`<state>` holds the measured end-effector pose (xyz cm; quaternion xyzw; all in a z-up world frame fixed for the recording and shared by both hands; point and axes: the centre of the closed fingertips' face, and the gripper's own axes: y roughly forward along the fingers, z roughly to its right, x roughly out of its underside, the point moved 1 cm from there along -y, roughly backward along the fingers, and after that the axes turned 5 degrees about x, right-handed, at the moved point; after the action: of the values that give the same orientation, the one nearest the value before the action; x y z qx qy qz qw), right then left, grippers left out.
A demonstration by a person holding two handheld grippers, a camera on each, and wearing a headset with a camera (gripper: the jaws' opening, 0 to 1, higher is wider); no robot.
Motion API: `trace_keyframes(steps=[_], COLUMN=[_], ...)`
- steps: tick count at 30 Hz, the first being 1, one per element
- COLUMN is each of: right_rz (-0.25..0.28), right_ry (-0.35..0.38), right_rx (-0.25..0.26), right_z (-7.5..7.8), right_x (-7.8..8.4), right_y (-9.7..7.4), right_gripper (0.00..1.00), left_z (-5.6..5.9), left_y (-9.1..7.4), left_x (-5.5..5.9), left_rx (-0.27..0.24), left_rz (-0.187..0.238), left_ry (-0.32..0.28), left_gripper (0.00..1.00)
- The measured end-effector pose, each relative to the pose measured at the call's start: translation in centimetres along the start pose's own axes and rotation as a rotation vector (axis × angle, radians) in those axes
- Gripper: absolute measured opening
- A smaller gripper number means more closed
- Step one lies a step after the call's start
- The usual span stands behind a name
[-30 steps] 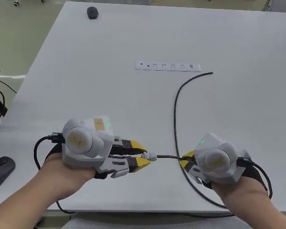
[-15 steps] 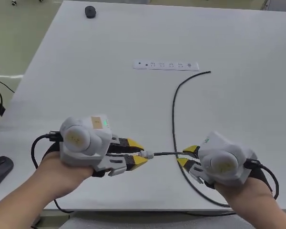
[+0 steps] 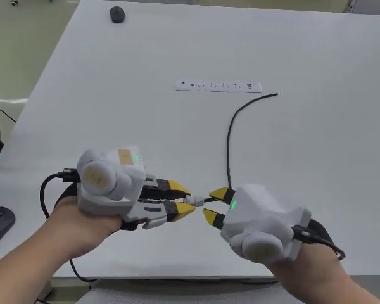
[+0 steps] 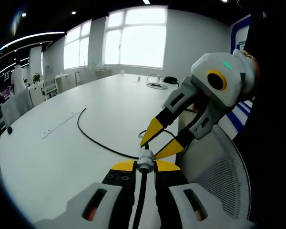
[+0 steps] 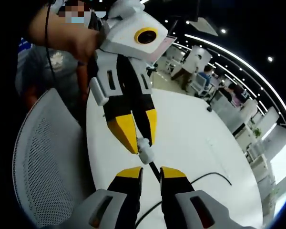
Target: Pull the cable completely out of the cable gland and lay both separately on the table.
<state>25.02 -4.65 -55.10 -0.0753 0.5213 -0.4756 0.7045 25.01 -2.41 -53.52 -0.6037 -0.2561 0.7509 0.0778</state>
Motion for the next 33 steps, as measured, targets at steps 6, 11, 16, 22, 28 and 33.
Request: trace_keyframes(steps=[6, 11, 16, 22, 28, 33], right_rz=[0.006, 0.002, -0.017, -0.044, -0.061, -0.084], right_ry=[-0.023, -0.002, 0.072, 0.157, 0.208, 0.295], right_rx=[0.014, 0.012, 0.016, 0.023, 0.024, 0.019], right_z=[0.4, 0.4, 0.8, 1.6, 1.8, 1.7], right_x=[-0.2, 0.0, 0.5, 1.9, 3.1, 4.1], right_y=[0.1, 0.1, 0.1, -0.1, -0.3, -0.3], right_gripper=[0.03, 0.02, 0.01, 0.00, 0.00, 0.00], left_z=[0.0, 0.1, 0.1, -0.1, 0.0, 0.0], left_y=[-0.1, -0.1, 0.0, -0.1, -0.1, 0.0], left_x=[0.0, 0.0, -0.2, -0.3, -0.2, -0.2], left_rx=[-0.001, -0.002, -0.005, -0.008, -0.005, -0.006], left_rz=[0.003, 0.003, 0.008, 0.013, 0.010, 0.006], left_ry=[0.005, 0.003, 0.007, 0.002, 0.005, 0.010], left_gripper=[0.15, 0.15, 0.15, 0.15, 0.15, 0.15])
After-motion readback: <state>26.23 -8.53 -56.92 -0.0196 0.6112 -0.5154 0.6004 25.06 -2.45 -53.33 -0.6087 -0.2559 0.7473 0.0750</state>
